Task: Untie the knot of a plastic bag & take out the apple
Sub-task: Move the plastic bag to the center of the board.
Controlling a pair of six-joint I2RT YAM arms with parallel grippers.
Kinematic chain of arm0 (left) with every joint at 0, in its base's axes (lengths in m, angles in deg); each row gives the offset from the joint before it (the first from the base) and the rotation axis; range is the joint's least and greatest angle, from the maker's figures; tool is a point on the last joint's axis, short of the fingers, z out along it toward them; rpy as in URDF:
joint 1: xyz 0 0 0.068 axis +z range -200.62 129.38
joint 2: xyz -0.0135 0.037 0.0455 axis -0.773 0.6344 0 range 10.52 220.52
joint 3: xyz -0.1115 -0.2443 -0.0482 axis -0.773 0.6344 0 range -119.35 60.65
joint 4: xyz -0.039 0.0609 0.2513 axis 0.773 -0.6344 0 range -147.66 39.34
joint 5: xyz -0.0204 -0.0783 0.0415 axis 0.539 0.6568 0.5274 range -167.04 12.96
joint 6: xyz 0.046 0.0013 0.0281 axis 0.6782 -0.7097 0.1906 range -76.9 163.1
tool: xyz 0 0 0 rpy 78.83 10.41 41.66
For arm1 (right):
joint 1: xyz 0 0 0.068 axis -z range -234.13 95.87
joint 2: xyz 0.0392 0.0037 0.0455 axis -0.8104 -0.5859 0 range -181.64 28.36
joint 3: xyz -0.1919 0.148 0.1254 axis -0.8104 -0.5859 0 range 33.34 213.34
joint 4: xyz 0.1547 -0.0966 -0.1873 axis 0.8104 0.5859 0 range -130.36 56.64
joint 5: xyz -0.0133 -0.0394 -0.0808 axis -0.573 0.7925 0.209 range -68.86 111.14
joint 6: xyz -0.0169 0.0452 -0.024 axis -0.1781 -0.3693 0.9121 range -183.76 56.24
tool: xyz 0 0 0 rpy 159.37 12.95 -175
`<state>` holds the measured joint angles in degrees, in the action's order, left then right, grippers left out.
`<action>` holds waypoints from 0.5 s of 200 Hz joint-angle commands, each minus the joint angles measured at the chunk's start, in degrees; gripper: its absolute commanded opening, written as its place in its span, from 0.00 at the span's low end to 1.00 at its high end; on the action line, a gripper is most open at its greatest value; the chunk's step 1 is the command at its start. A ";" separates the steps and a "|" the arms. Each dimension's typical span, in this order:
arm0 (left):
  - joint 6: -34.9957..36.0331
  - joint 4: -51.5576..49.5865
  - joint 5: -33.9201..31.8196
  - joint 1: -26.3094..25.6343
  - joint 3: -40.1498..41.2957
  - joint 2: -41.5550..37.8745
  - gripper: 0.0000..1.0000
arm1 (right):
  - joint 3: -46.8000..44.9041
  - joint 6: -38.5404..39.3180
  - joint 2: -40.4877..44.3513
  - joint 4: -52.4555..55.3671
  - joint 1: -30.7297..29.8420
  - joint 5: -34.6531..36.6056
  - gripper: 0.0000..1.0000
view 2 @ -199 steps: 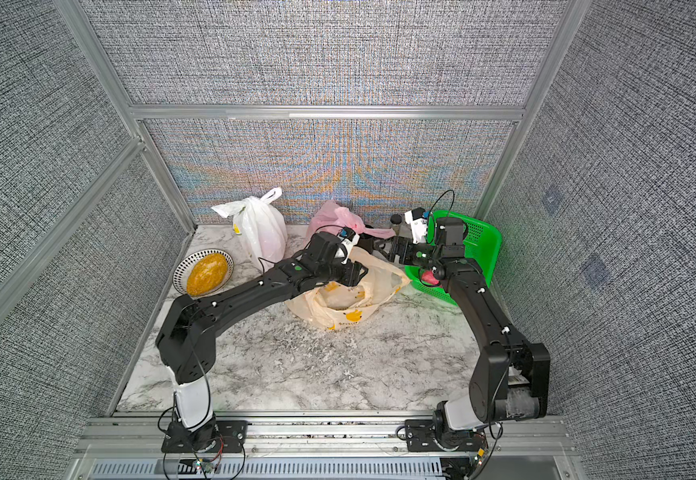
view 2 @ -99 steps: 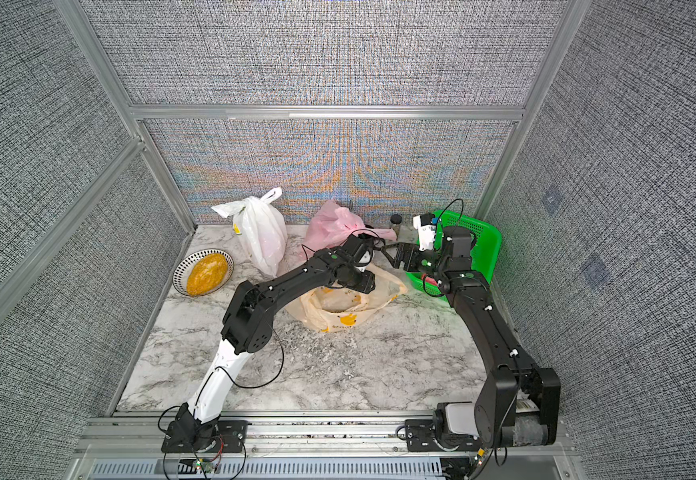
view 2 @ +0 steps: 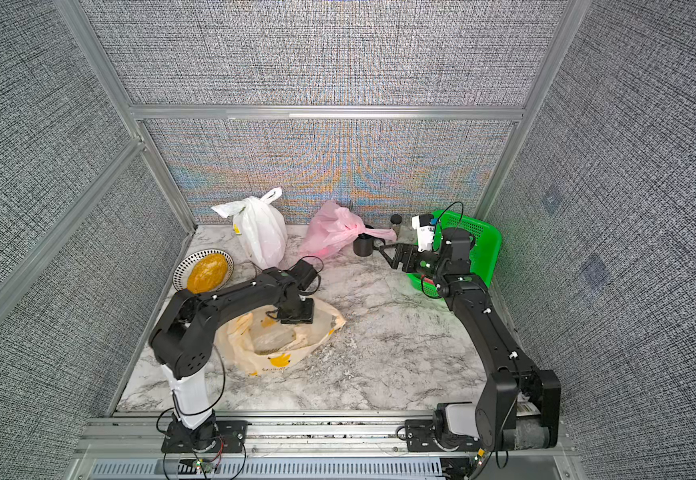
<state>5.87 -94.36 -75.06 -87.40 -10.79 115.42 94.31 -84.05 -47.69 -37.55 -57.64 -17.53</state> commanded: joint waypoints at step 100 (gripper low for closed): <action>2.27 7.15 -11.48 3.81 6.48 -30.48 0.60 | 0.28 1.06 -0.44 -0.17 -3.37 1.49 0.89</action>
<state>2.55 -90.62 -89.00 -80.82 -1.70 84.91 94.12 -83.38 -48.13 -37.11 -60.59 -16.61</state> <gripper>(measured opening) 0.605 0.890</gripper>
